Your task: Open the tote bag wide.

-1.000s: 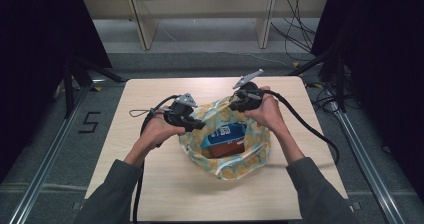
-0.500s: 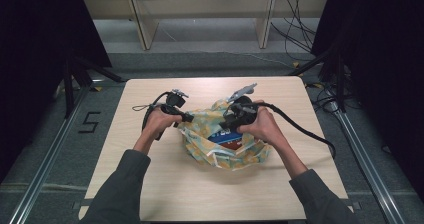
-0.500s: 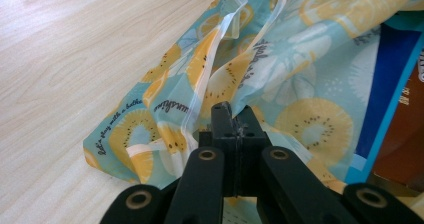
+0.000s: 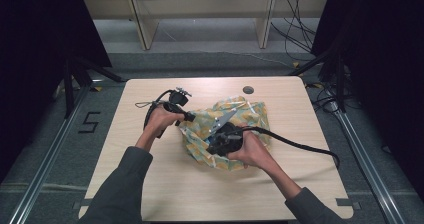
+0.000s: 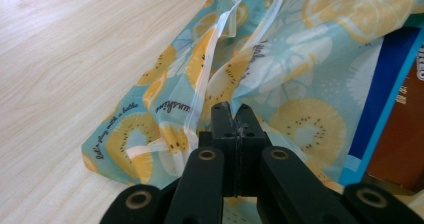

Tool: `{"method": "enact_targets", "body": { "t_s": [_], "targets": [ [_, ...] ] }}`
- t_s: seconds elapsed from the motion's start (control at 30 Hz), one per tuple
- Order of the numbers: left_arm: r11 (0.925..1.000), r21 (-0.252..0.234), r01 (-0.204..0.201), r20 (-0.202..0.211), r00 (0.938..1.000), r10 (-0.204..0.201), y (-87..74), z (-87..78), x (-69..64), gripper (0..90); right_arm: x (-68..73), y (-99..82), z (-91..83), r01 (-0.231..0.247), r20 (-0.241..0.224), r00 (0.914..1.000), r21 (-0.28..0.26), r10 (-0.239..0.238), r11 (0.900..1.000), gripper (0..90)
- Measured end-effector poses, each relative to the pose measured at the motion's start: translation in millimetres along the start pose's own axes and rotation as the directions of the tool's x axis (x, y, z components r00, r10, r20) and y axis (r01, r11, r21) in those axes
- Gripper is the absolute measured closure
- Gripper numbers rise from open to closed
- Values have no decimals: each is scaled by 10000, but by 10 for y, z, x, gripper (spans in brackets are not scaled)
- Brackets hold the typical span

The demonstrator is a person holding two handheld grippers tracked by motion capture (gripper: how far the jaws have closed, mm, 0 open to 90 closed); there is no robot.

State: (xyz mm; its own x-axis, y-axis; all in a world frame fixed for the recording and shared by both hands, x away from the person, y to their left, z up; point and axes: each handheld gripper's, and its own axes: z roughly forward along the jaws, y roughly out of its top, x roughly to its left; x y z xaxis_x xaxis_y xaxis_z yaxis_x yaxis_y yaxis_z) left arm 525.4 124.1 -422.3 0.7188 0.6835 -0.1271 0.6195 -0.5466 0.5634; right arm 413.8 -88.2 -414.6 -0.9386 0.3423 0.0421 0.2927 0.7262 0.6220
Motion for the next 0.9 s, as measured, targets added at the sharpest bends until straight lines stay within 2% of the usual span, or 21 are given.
{"method": "enact_targets", "body": {
  "t_s": [0.03, 0.1, 0.13, 0.17, 0.2, 0.23, 0.37, 0.43, 0.47, 0.5, 0.53, 0.57, 0.6, 0.63, 0.67, 0.7, 0.73, 0.77, 0.8, 0.87, 0.9],
  "targets": [
    [9997, -141, 206, -7, 9998, -206, -1, 11, -7, 895, 62, -28, 11, -74, -142, 9999, 230, 77, 9997, 896],
    [9999, -62, 146, -83, 9999, -147, 8, 21, 8, 895, 161, -64, 26, 18, -329, 9995, 308, -8, 9995, 900],
    [9999, 7, 137, -11, 9999, -137, 12, 30, 23, 895, 243, -90, 33, 47, -579, 9983, 303, -30, 9995, 900],
    [9999, 1, 122, -31, 9999, -122, 15, 49, 39, 896, 285, -110, 54, 537, -655, 9965, 162, -525, 9984, 900],
    [9996, -3, 287, -119, 9995, -287, 13, 69, 45, 896, 393, -154, 76, 18, -841, 9965, 372, 13, 9993, 900],
    [9990, -9, 441, -88, 9990, -441, 9, 92, 58, 896, 457, -198, 134, 319, -967, 9949, 465, -273, 9984, 900],
    [9986, 132, 521, -52, 9986, -520, -10, 163, 76, 896, 698, -403, 424, 1129, -1084, 9890, 1171, -1003, 9867, 900],
    [9989, 184, 425, -22, 9991, -425, -9, 167, 69, 895, 738, -454, 504, 986, -1090, 9905, 1438, -833, 9847, 900],
    [9982, -8, 604, -59, 9982, -604, -10, 169, 49, 895, 723, -464, 522, 1023, -1131, 9900, 1603, -847, 9818, 900],
    [9989, 79, 456, -42, 9990, -456, -8, 141, 57, 895, 693, -460, 511, 999, -1104, 9903, 1429, -845, 9847, 893],
    [9993, 88, 362, 4, 9993, -362, -8, 119, 66, 894, 670, -450, 458, 671, -1094, 9925, 1209, -539, 9904, 836],
    [9988, 14, 483, 57, 9988, -483, -12, 104, 58, 893, 644, -427, 374, 394, -1068, 9939, 1096, -277, 9932, 732],
    [9994, 132, 305, 7, 9995, -305, -12, 80, 67, 890, 604, -395, 276, 409, -788, 9963, 901, -338, 9951, 675],
    [9991, 37, 412, 32, 9991, -412, -19, 64, 57, 884, 572, -371, 188, 421, -481, 9981, 678, -389, 9968, 626],
    [9995, 154, 269, -45, 9996, -268, -20, 36, 50, 866, 523, -343, 20, -50, -32, 10000, 278, 51, 9996, 612],
    [9998, 146, 170, -156, 9997, -167, -21, 12, 23, 835, 450, -328, -116, -206, 221, 9995, -176, 210, 9996, 597],
    [9999, 128, -7, -298, 9996, 11, -20, -20, -16, 785, 369, -323, -247, -437, 756, 9960, -621, 484, 9971, 578],
    [9999, 95, -133, -327, 9994, 136, -18, -52, -46, 747, 286, -328, -382, -635, 1302, 9887, -832, 741, 9945, 567],
    [9997, -38, -239, -317, 9992, 238, -10, -106, -90, 692, 210, -341, -459, -527, 1788, 9814, -967, 695, 9939, 539],
    [9976, -547, -415, -511, 9979, 387, 28, -218, -231, 581, 26, -392, -644, -1303, 2744, 9485, -1170, 1582, 9845, 499],
    [9963, -509, -697, -613, 9959, 666, 52, -272, -304, 535, -46, -419, -678, -1463, 2971, 9373, -1393, 1822, 9794, 490]
  ]
}}
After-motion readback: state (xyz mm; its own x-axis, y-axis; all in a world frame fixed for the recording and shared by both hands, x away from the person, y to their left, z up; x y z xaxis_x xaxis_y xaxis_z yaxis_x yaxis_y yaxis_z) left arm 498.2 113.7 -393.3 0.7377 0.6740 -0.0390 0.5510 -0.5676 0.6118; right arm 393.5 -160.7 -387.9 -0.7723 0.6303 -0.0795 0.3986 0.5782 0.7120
